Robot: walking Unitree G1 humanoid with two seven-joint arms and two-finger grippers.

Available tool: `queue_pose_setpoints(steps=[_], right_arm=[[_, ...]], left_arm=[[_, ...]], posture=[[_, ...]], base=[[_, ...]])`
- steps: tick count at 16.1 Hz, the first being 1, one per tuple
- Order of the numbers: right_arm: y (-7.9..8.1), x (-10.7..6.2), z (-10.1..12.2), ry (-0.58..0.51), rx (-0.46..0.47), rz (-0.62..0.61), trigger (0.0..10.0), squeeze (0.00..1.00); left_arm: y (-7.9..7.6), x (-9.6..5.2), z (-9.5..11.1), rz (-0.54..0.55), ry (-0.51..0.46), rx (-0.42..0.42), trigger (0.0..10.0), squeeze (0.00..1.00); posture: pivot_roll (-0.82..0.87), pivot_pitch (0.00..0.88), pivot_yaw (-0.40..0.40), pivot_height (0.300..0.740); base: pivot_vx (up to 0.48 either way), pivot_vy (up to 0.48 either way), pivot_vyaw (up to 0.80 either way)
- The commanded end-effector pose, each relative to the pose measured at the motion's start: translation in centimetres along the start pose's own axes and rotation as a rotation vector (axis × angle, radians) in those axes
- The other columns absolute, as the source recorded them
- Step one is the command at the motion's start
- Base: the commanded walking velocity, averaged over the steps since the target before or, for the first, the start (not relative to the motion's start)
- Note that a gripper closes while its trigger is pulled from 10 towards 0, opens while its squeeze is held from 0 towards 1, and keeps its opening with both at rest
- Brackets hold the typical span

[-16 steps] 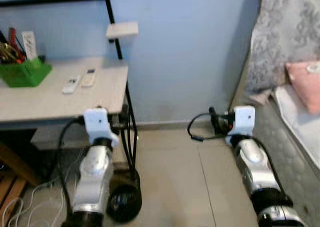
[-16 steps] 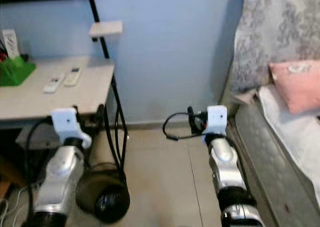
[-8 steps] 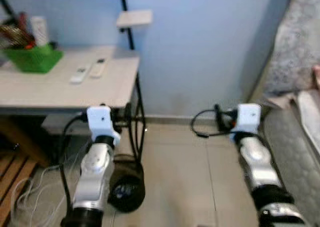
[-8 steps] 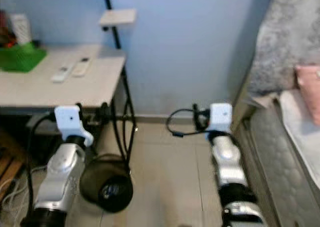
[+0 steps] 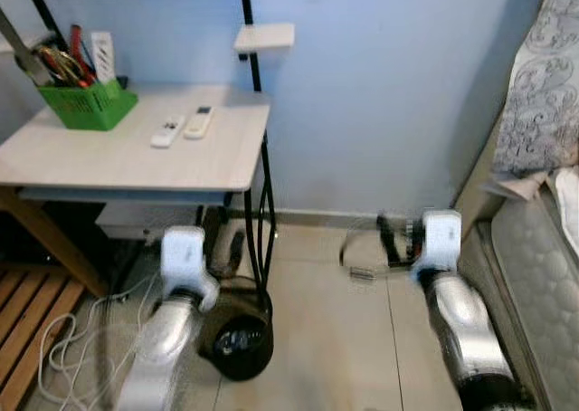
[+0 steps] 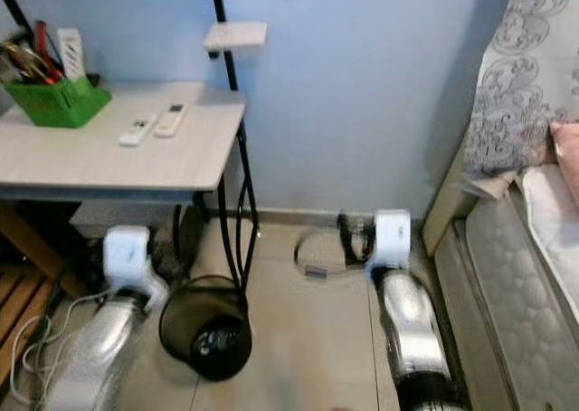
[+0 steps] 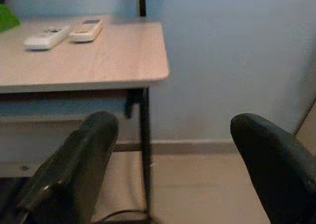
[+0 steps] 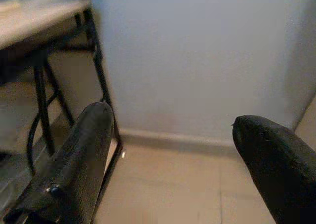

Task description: Clean up the room

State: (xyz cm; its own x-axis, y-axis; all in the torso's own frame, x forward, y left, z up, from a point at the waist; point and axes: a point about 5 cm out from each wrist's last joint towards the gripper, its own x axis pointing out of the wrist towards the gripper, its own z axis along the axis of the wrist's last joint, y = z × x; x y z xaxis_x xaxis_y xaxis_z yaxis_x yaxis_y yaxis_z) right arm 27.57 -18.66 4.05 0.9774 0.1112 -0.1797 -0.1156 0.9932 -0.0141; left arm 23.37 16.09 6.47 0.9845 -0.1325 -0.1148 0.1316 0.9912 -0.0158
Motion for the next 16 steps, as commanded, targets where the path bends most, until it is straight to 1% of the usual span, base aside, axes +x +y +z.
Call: queue_pose_setpoints(steps=[1,2,3,5,6,7,8,16], right_arm=[[0.3,-0.4,0.6,-0.02,-0.004,0.043,10.0,0.0],[0.1,-1.2,0.2,-0.01,-0.009,0.049,10.0,0.0],[-0.1,-1.6,0.3,-0.016,0.005,0.035,10.0,0.0],[0.1,-1.9,1.1,-0.039,0.02,0.038,10.0,0.0],[-0.2,-2.3,1.0,-0.03,0.021,0.031,10.0,0.0],[-0.4,-3.1,1.1,-0.029,0.024,0.028,10.0,0.0],[-0.5,-3.4,0.8,-0.009,0.013,0.028,10.0,0.0],[-0.5,-3.4,0.8,-0.009,0.013,0.028,10.0,0.0]], left_arm=[[0.1,-0.6,1.2,-0.032,-0.073,0.044,10.0,0.0],[0.4,-1.2,1.4,-0.028,-0.083,0.026,10.0,0.0],[0.4,-1.2,1.7,-0.019,-0.099,0.008,10.0,0.0],[0.1,-0.9,2.1,-0.038,-0.139,0.001,10.0,0.0],[0.1,-1.1,2.0,-0.04,-0.133,-0.007,10.0,0.0],[0.2,-1.5,1.8,-0.043,-0.123,0.0,10.0,0.0],[0.6,-1.4,1.6,-0.029,-0.111,0.006,10.0,0.0],[0.6,-1.4,1.6,-0.029,-0.111,0.006,10.0,0.0]], posture=[[-0.13,0.0,0.1,0.74],[-0.13,0.0,0.1,0.74],[-0.13,0.0,0.098,0.74],[-0.14,0.0,0.101,0.74],[-0.15,0.0,0.101,0.74],[-0.15,0.0,0.1,0.74],[-0.15,0.0,0.098,0.74],[-0.15,0.0,0.098,0.74]], base=[[0.0,0.0,0.0],[0.0,0.0,0.0],[0.0,0.0,0.0],[0.0,0.0,0.0],[0.0,0.0,0.0],[0.0,0.0,0.0],[0.0,0.0,0.0],[0.0,0.0,0.0]])
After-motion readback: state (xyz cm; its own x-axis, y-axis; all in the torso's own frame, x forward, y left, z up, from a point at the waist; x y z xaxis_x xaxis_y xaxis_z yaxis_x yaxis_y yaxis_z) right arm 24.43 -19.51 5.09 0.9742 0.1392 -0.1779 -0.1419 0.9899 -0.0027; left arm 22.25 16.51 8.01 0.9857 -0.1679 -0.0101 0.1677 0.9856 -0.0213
